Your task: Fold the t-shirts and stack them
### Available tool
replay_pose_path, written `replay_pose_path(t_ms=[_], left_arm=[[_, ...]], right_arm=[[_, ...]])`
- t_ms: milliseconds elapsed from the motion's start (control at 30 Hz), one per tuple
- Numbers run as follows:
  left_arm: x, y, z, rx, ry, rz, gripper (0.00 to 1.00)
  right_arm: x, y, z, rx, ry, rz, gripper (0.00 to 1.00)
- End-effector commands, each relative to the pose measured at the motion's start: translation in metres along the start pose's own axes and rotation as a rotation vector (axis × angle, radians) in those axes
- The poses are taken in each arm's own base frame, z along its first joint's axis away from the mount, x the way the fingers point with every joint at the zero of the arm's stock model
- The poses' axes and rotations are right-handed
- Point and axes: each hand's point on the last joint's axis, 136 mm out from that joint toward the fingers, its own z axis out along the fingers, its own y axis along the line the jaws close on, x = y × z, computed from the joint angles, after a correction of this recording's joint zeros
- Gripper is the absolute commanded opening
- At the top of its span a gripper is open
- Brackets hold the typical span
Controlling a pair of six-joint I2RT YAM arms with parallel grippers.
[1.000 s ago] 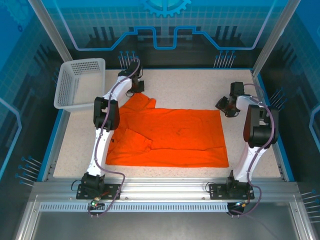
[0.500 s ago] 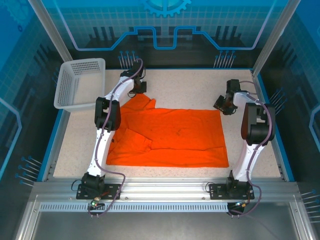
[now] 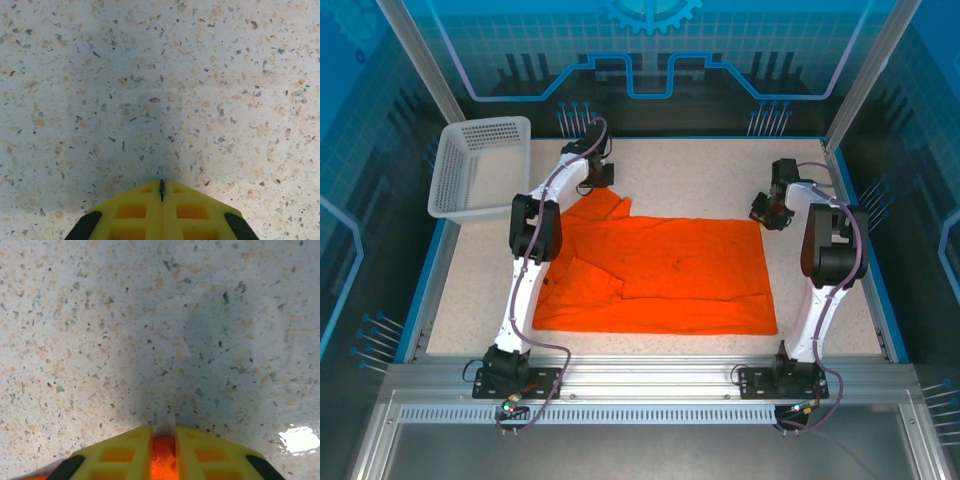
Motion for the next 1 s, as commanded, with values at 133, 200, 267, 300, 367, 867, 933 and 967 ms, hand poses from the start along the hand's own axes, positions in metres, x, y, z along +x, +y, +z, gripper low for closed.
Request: replay_pose_path(t_ms=[133, 200, 267, 300, 367, 867, 933, 967], left_arm=[[-0.019, -0.012, -0.033, 0.043, -0.086, 0.025, 0.0], [-0.021, -0.014, -0.038, 0.058, -0.112, 0.029, 0.0], [-0.024, -0.017, -0.046, 0.082, -0.159, 0.041, 0.0], [-0.023, -0.017, -0.049, 0.087, -0.177, 0.048, 0.0], [-0.029, -0.018, -0.062, 0.099, -0.225, 0.058, 0.0], [0.016, -0.014, -0.147, 0.172, -0.381, 0.04, 0.0], [0.035, -0.012, -0.155, 0.169, -0.372, 0.045, 0.0], [0.044, -0.01, -0.161, 0.156, -0.37, 0.046, 0.0]], right_arm=[[0.005, 0.005, 0.005, 0.0, 0.031, -0.02, 0.02], [0.004, 0.007, 0.003, -0.013, 0.019, -0.026, 0.0], [0.002, 0.01, -0.001, -0.03, -0.005, -0.04, 0.0], [0.0, 0.012, -0.004, -0.033, -0.019, -0.051, 0.0], [-0.003, 0.014, -0.012, -0.033, -0.056, -0.085, 0.0], [0.021, 0.017, -0.059, -0.11, -0.129, -0.152, 0.0], [0.029, 0.012, -0.062, -0.108, -0.127, -0.142, 0.0], [0.034, 0.009, -0.063, -0.107, -0.125, -0.139, 0.0]])
